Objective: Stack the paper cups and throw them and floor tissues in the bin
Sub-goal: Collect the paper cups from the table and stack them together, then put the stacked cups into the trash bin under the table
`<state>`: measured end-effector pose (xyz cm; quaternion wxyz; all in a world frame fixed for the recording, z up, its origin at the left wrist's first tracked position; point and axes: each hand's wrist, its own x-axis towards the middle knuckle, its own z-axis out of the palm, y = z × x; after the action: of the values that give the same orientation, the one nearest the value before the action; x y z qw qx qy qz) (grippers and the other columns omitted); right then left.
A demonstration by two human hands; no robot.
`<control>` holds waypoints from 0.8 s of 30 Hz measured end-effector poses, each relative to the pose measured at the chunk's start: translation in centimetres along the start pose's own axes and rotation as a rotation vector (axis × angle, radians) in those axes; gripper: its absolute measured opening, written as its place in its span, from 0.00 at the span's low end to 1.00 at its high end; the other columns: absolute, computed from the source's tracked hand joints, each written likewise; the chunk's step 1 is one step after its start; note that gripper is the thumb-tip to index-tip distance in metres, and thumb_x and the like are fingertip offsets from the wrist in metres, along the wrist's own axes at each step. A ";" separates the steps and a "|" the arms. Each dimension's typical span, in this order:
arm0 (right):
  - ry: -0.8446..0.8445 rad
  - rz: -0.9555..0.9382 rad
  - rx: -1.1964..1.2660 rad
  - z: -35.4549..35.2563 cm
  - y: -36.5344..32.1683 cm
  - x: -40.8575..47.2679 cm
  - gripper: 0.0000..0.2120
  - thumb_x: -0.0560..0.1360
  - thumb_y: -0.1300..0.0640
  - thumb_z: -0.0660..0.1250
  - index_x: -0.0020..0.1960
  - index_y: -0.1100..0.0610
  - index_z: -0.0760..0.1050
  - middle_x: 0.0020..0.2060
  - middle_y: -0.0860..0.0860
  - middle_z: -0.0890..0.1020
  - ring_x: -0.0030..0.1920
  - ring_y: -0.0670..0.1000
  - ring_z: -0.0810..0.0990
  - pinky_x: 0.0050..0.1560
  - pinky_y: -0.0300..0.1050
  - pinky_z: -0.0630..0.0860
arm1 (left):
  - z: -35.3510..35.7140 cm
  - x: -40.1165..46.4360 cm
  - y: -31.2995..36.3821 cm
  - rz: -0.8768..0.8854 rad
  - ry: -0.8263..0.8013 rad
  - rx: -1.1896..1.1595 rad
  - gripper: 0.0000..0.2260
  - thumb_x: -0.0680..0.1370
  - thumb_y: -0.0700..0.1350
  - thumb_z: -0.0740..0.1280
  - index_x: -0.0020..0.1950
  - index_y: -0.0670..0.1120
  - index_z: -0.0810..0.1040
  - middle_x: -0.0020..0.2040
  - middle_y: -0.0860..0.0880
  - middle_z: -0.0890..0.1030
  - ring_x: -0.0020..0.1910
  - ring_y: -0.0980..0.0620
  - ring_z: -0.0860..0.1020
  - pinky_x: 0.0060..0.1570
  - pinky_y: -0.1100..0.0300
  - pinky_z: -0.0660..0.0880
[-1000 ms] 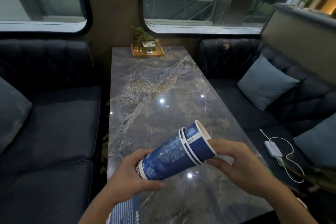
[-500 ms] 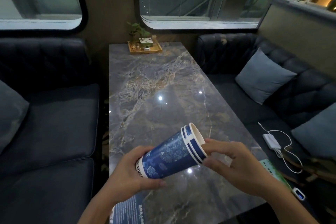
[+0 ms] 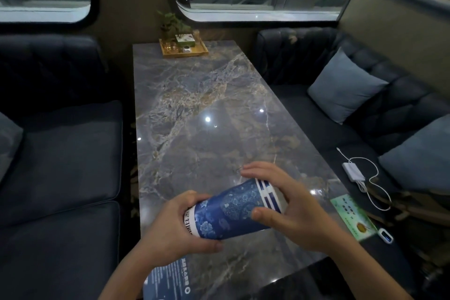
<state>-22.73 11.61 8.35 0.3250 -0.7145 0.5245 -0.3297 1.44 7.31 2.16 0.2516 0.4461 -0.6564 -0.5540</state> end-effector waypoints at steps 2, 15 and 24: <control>0.039 -0.014 0.029 0.6 -0.1 -0.4 0.25 0.70 0.43 0.71 0.64 0.49 0.73 0.65 0.47 0.73 0.70 0.50 0.70 0.69 0.47 0.68 | 0.2 -0.1 0.2 0.006 -0.017 -0.007 0.30 0.51 0.41 0.86 0.51 0.50 0.82 0.45 0.45 0.82 0.39 0.51 0.83 0.38 0.55 0.80; 0.170 0.173 0.146 1.7 1.2 -4.7 0.20 0.71 0.49 0.67 0.61 0.48 0.70 0.56 0.46 0.74 0.57 0.50 0.76 0.55 0.36 0.72 | 3.7 -0.8 0.6 -0.014 -0.070 0.047 0.27 0.51 0.48 0.86 0.47 0.49 0.83 0.44 0.45 0.81 0.39 0.47 0.83 0.37 0.49 0.79; 0.261 0.381 0.368 -0.1 3.3 -9.4 0.20 0.68 0.42 0.65 0.58 0.45 0.73 0.54 0.42 0.78 0.55 0.46 0.79 0.56 0.43 0.76 | 8.6 -1.8 2.1 -0.004 -0.097 0.054 0.25 0.51 0.50 0.84 0.46 0.49 0.84 0.41 0.45 0.83 0.37 0.52 0.82 0.36 0.61 0.76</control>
<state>-26.77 19.86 4.54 0.4352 -0.4839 0.6178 -0.4414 -5.47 13.16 2.20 0.2060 0.4268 -0.6816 -0.5575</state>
